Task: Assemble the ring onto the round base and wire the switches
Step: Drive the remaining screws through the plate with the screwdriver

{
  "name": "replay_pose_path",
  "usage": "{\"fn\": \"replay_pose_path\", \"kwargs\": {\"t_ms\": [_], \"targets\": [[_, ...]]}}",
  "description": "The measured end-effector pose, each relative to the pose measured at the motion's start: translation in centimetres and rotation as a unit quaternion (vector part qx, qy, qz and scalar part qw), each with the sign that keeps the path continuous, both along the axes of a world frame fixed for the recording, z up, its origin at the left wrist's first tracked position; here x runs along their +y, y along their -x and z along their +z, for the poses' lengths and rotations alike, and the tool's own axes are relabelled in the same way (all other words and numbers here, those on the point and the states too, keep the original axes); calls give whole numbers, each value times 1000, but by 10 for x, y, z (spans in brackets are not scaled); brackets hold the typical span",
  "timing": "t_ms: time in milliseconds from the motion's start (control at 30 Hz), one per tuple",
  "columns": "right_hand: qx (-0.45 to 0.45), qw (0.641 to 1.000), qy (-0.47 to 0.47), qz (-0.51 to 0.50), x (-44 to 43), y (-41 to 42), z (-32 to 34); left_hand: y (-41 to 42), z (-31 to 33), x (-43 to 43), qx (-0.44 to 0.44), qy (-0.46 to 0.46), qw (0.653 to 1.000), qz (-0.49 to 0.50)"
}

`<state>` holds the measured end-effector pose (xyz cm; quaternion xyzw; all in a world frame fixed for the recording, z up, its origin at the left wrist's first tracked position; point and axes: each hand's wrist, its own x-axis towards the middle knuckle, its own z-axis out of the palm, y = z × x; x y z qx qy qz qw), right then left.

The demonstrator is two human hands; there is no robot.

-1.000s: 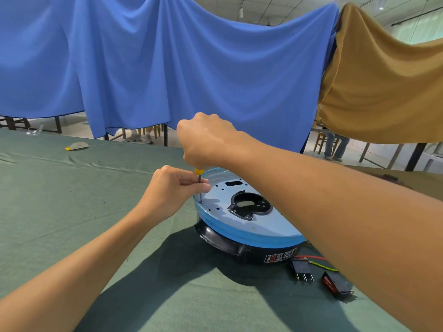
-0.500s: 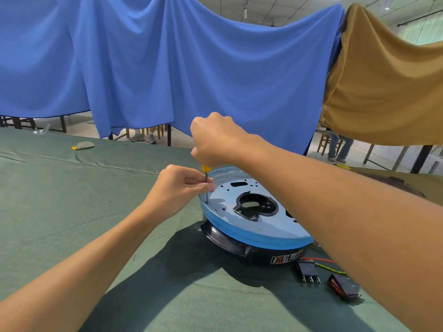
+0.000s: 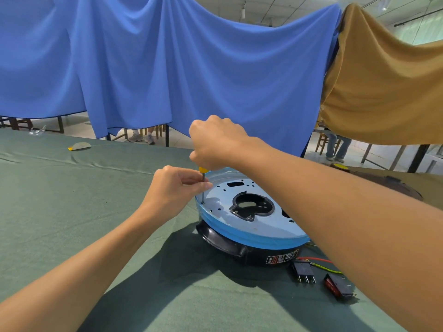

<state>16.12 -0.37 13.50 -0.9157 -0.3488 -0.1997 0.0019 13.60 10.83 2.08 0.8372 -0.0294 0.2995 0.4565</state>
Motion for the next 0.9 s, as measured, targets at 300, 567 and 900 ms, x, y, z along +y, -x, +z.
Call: {"fn": "replay_pose_path", "kwargs": {"t_ms": [300, 567, 900], "targets": [[57, 996, -34, 64, 4, -4, 2, 1, 3, 0, 26, -40, 999, -23], [-7, 1000, -7, 6, 1, -5, -2, -3, -4, -2, -27, -2, 999, 39], [-4, 1000, -19, -2, 0, -7, 0, -1, -4, -3, -24, -17, 999, 24]]}}
